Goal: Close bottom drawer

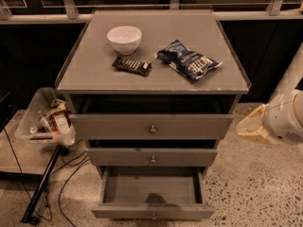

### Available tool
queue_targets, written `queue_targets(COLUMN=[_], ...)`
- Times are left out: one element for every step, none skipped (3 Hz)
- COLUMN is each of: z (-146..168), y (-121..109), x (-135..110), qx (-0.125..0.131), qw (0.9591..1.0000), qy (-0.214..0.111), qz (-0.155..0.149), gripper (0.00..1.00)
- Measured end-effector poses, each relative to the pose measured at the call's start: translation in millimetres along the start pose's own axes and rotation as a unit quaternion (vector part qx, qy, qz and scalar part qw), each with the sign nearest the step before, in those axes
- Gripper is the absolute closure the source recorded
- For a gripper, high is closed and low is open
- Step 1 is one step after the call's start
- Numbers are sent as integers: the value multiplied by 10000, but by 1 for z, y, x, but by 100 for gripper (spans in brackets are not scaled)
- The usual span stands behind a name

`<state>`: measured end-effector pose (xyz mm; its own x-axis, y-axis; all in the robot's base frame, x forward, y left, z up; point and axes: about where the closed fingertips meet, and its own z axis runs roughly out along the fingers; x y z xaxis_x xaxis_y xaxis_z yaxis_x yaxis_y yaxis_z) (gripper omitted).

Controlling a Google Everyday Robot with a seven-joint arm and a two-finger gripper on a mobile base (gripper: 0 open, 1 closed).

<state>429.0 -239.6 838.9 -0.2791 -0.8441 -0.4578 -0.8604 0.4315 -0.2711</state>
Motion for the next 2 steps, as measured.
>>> queue_targets(z=[0,25], y=[0,20], x=[0,-2], qx=[-1,-276], qw=[10000,9994], qy=[0,-116], qz=[0,143], gripper=[100,100])
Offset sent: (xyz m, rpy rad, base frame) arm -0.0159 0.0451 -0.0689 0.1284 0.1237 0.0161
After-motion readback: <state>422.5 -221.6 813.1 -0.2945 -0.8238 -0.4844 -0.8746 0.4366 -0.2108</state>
